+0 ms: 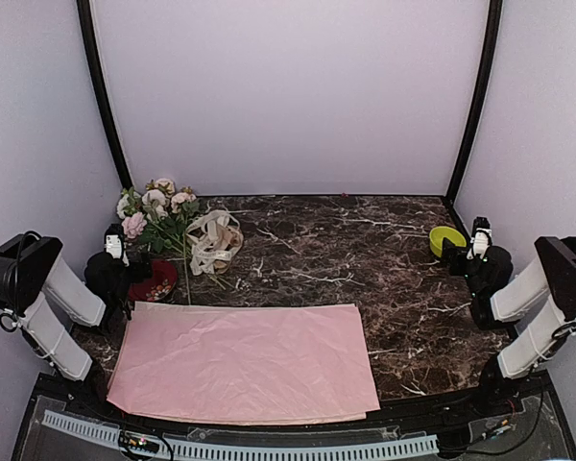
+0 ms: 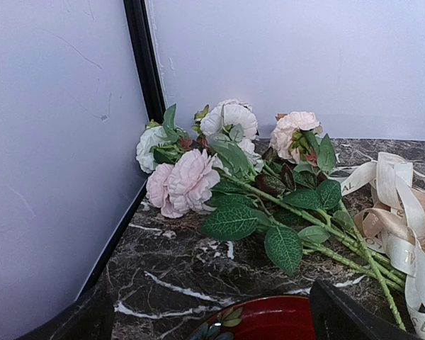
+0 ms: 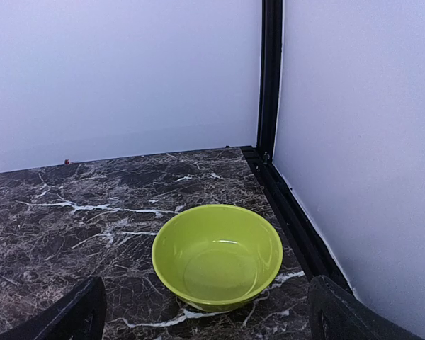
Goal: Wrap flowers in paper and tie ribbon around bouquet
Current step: Pick up the flattened wrapping paper from the center of the board.
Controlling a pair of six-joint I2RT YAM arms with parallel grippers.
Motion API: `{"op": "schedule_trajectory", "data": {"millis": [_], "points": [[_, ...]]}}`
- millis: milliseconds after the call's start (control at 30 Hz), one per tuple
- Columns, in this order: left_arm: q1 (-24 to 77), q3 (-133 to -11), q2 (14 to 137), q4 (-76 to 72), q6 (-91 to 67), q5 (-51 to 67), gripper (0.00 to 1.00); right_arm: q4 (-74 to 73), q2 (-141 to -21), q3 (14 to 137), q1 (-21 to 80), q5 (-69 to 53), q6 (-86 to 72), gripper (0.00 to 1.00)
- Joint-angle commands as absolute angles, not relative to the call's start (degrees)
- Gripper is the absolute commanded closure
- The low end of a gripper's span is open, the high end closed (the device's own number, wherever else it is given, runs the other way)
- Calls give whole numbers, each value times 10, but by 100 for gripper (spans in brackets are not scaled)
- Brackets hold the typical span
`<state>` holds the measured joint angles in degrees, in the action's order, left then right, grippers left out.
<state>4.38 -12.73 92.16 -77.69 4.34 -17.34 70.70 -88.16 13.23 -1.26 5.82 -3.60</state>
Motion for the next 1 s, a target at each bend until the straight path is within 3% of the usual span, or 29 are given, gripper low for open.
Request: {"op": "schedule_trajectory", "data": {"millis": [0,667,767,867,967], "points": [[44,-129,911,-794,50,-171,1,726,-877,134,-15,58,-34,0],[44,-129,911,-794,50,-171,1,719,-868,137,-16,62,-39,0],[43,-129,911,-794,50,-171,1,622,-798,168,-16,63,-38,0],[43,-130,911,-793,50,-170,1,416,-713,232,-16,21,-90,2],[35,-135,908,-777,44,-154,1,292,-678,299,-12,-114,-145,17]]}}
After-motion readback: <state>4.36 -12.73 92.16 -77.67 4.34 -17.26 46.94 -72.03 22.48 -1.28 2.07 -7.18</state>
